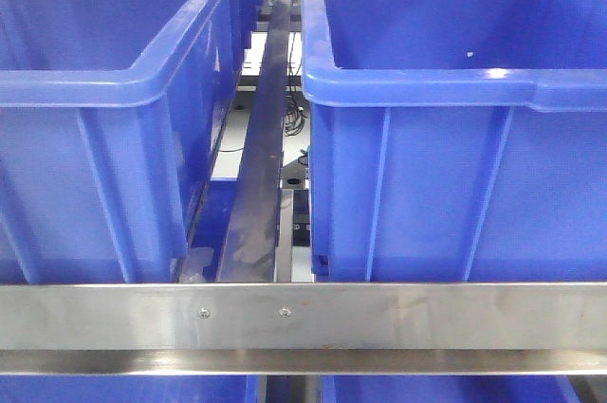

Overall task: Sort and place red and blue blocks on shelf
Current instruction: 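Move both held cubes over the upper blue bins, then open both grippers to drop the cubes into the bins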

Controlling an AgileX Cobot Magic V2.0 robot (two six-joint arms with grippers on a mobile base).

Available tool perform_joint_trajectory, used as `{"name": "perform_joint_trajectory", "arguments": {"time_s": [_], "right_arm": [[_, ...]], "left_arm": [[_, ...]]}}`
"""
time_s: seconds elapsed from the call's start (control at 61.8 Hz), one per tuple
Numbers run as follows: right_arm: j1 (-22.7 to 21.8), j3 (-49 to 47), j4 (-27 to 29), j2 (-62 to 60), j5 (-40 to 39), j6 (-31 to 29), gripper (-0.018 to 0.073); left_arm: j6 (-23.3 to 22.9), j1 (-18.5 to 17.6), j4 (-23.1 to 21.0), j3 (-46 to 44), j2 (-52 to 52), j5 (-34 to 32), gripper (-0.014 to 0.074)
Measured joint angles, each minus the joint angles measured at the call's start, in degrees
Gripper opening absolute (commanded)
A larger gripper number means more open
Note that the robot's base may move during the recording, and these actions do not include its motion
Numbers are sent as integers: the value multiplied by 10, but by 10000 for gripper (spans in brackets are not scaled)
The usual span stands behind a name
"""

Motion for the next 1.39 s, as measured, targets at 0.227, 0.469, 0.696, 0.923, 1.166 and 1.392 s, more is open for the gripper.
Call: {"name": "perform_joint_trajectory", "arguments": {"time_s": [0.227,0.469,0.696,0.923,1.166,1.392], "right_arm": [[0,0,0,0,-3,0,57],[0,0,0,0,-10,0,57],[0,-11,3,5,15,0,57],[0,-104,13,100,42,0,57],[20,-174,14,274,-26,0,57],[70,-190,14,418,-133,0,57]], "left_arm": [[0,0,0,0,0,0,122],[0,0,0,0,0,0,122],[0,0,0,0,0,0,122],[2,-9,0,-48,57,12,122],[24,-88,1,-121,206,13,122],[26,-145,1,-136,345,-114,122]]}}
